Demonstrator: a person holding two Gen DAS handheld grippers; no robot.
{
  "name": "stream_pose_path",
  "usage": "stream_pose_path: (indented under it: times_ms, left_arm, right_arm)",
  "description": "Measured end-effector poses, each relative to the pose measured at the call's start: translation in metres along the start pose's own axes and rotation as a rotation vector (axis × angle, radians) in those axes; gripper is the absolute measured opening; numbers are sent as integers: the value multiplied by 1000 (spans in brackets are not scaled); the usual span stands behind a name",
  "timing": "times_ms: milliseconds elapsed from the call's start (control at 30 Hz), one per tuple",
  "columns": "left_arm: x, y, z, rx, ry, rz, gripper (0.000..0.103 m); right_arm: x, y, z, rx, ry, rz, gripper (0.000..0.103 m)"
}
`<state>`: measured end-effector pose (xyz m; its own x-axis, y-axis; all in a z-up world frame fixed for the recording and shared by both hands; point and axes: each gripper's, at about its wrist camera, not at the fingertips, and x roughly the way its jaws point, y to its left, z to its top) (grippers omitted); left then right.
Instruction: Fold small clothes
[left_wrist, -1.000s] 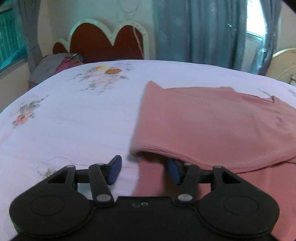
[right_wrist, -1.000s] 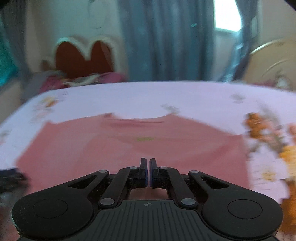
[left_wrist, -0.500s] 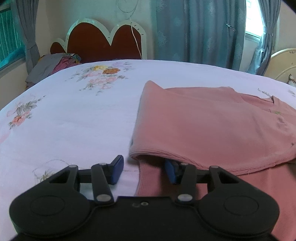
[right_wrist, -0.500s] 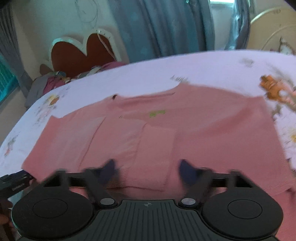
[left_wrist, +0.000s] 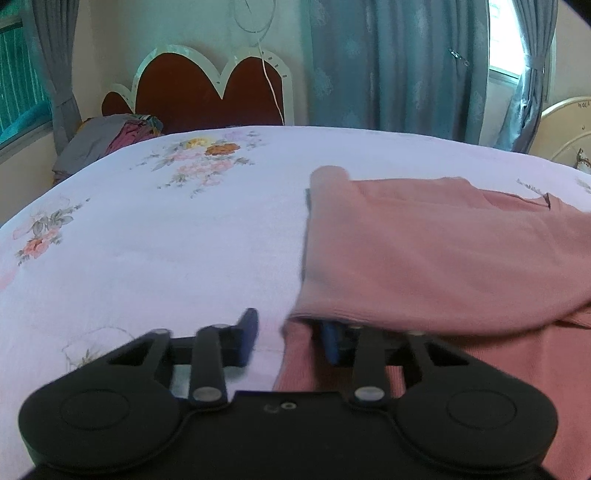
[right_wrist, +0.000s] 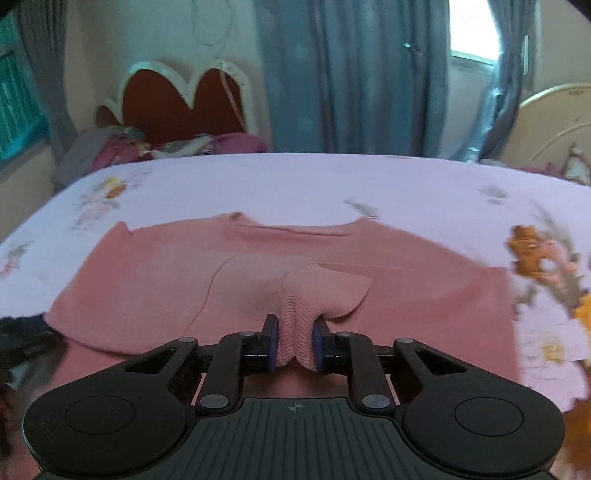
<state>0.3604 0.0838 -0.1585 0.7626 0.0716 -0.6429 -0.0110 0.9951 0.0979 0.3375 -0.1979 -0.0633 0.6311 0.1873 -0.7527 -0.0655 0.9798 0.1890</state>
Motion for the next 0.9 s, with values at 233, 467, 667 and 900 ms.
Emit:
stream_pose_path:
  times_ms: [233,467,667,900]
  left_arm:
    - [-4,1,-1,6,1,-21,13]
    - [-30,15,4,-26,19,-87,16]
    - [-37,6,33,-28,-41,-130,18]
    - [8,-24,64,7,-49,-159,18]
  right_arm:
    - [18,-24,-27,15,88,-95,32]
    - [-6,-47,-17,62,-25,-142,68]
    - [30,-61,1,167,7,-78,68]
    - [54,-55,7,195,39,-15,13]
